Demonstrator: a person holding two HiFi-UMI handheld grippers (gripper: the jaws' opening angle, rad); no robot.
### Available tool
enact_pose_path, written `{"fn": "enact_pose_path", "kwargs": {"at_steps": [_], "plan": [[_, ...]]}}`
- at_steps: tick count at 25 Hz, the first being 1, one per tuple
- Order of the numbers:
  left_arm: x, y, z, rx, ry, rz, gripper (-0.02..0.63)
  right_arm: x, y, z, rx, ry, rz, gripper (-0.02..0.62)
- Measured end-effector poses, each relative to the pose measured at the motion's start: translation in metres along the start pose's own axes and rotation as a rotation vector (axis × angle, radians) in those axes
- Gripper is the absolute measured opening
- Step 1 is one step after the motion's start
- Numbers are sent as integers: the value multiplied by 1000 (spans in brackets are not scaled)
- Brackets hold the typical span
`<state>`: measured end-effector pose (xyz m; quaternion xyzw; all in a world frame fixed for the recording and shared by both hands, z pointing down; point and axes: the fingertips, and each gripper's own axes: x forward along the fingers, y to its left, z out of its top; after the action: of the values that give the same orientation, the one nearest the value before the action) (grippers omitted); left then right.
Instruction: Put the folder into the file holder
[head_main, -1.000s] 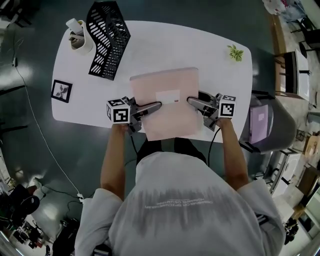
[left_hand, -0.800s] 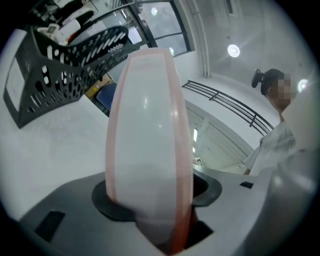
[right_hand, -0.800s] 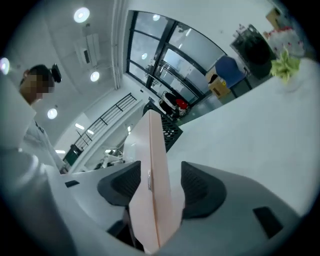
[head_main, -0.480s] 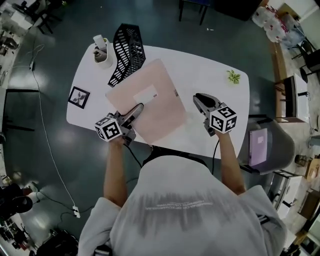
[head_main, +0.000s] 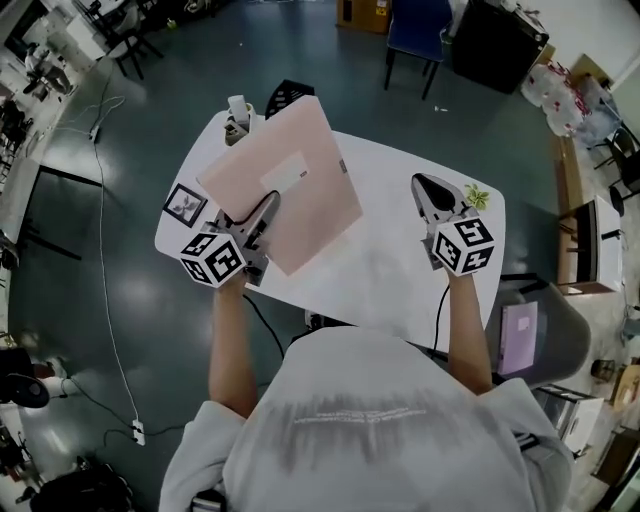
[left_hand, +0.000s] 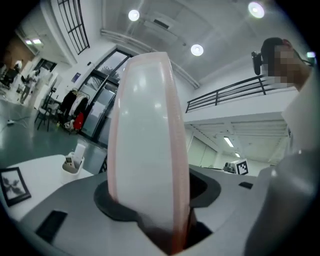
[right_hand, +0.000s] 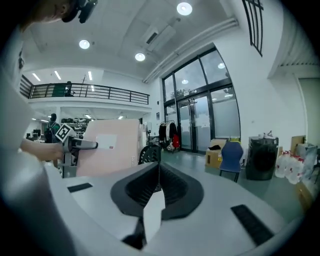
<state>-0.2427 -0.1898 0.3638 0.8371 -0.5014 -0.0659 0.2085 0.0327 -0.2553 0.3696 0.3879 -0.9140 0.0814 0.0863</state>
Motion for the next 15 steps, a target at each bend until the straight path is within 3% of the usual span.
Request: {"fn": "enact_pose_path", "kwargs": {"at_steps": [7,15], "plan": [[-19,5,76,130,-126,130,250,7,3,43,-61,-59,-15,32],[-33,21,125,286,-172,276,249,26,16,70,-70,-98,-6,32]]}}
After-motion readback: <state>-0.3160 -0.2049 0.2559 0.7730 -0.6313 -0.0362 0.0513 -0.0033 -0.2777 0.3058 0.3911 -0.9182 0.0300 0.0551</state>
